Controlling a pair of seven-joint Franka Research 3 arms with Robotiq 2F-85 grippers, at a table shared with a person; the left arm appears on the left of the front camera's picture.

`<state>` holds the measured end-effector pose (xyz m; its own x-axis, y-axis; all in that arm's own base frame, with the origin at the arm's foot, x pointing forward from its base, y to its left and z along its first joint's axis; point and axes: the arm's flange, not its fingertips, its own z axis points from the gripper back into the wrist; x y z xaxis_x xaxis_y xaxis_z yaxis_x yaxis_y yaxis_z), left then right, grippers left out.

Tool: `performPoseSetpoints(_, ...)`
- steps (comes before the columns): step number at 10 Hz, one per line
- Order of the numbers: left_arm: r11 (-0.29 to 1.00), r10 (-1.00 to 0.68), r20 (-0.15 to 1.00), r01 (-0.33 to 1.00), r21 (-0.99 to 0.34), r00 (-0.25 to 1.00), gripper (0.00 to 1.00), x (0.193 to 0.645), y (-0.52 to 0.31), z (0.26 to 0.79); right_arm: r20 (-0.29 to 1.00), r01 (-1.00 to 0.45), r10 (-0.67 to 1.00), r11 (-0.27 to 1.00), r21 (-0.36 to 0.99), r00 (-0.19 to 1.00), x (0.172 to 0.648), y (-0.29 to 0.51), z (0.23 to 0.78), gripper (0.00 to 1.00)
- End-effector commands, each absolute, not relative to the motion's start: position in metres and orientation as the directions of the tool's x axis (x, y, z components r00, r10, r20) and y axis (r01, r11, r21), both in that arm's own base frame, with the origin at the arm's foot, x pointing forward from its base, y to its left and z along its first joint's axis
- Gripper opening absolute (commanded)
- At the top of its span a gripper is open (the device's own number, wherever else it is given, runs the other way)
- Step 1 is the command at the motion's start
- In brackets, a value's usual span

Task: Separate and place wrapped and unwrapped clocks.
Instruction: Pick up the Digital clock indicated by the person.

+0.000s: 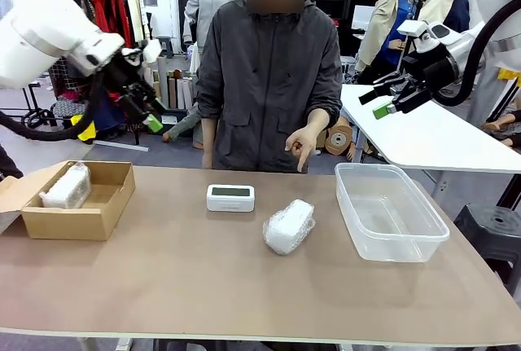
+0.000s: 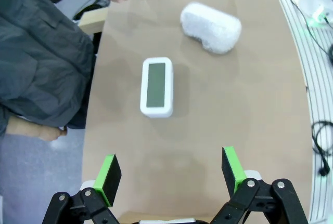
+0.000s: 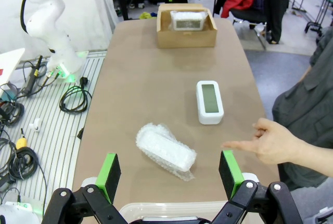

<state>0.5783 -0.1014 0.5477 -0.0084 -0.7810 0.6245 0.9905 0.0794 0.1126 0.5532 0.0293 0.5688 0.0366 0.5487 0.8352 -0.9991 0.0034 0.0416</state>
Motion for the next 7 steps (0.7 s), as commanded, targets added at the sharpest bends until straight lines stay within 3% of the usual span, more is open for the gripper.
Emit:
performPoseSetpoints(1,0.224,-0.837,0.532,0.966,0.126,0.125,1.0,0.546,-0.152,0.556,0.834,-0.999,0.551,0.003,0.038,0.033,0.553,0.029,0.571,1.0)
performPoseSetpoints(3,0.195,-0.856,0.502,0.976,0.096,0.122,1.0,0.523,-0.197,0.565,0.834,-0.999,0.551,0.003,0.038,0.033,0.553,0.029,0.571,1.0)
performPoseSetpoints(7,0.063,-0.813,0.582,0.99,0.123,-0.02,1.0,0.498,-0.265,0.569,0.834,-0.999,0.551,0.003,0.038,0.033,0.553,0.029,0.571,1.0)
